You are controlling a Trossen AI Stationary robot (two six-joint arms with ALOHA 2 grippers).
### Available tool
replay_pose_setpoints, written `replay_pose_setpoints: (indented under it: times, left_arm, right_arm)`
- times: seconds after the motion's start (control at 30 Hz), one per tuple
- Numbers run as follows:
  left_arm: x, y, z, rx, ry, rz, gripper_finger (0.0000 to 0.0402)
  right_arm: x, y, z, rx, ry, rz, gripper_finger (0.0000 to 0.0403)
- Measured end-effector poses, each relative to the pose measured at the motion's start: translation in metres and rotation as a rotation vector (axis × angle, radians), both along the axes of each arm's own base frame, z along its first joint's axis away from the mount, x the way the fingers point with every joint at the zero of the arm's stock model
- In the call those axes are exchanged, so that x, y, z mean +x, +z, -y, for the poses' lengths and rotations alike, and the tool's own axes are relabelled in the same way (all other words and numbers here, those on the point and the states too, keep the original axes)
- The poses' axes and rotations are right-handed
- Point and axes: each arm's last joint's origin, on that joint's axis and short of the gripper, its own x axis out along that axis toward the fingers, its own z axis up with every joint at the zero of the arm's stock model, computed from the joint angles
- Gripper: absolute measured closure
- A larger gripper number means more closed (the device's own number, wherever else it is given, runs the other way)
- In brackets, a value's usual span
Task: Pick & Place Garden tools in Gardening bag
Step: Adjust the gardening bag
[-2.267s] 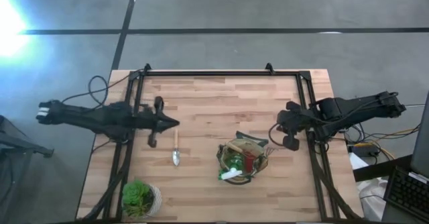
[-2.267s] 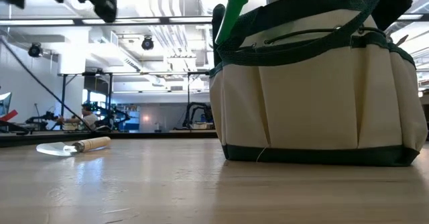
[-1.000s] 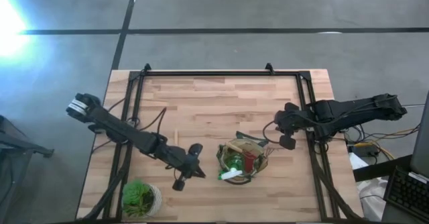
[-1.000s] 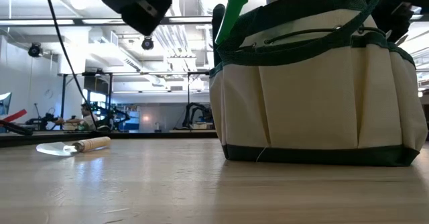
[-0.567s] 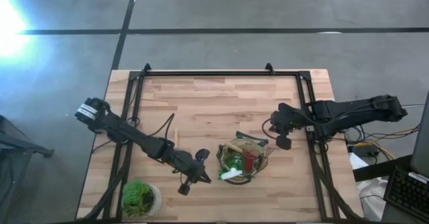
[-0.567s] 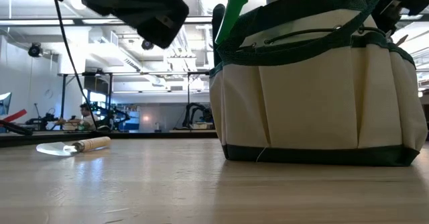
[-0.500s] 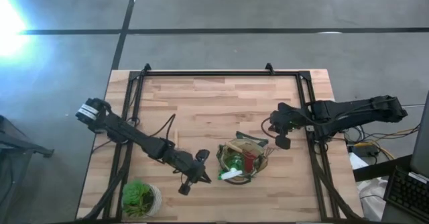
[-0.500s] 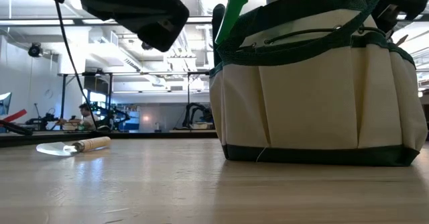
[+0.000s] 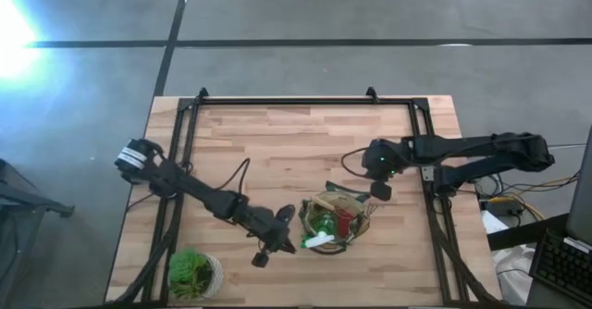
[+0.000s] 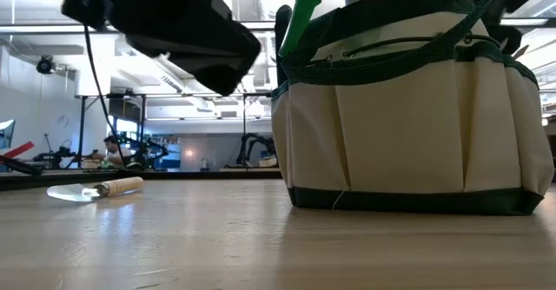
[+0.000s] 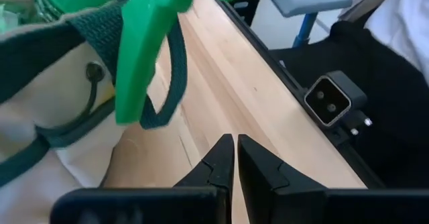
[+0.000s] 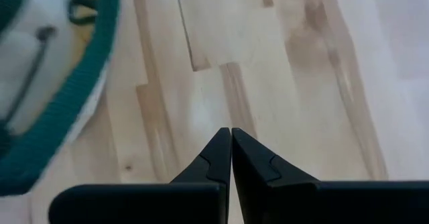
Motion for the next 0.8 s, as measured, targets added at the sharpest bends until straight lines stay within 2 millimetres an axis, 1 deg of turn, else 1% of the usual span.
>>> replay_pose_setpoints:
  times: [0.1,0.2,0.3,0.5,0.6,0.8]
  left_arm:
    - [0.005,-0.006,-0.002,-0.023,-0.021,0.005,0.0378]
    - [0.009,-0.01,-0.004,-0.038,-0.044,0.015,0.0378]
    - [0.011,-0.009,-0.007,-0.035,-0.044,0.033,0.0378]
    - [0.014,-0.009,-0.012,-0.025,-0.036,0.047,0.0378]
    - [0.015,-0.009,-0.016,-0.024,-0.023,0.05,0.0378]
    - [0.019,-0.009,-0.027,-0.02,0.009,0.054,0.0378]
  right_arm:
    - [0.005,-0.007,0.0,0.011,0.009,-0.031,0.0394]
    - [0.012,-0.013,-0.001,0.062,0.039,-0.03,0.0394]
    - [0.018,-0.018,-0.002,0.107,0.065,-0.027,0.0394]
    - [0.023,-0.027,-0.002,0.13,0.062,-0.065,0.0394]
    - [0.026,-0.029,-0.002,0.151,0.069,-0.068,0.0394]
    - [0.029,-0.027,-0.006,0.203,0.077,-0.026,0.0394]
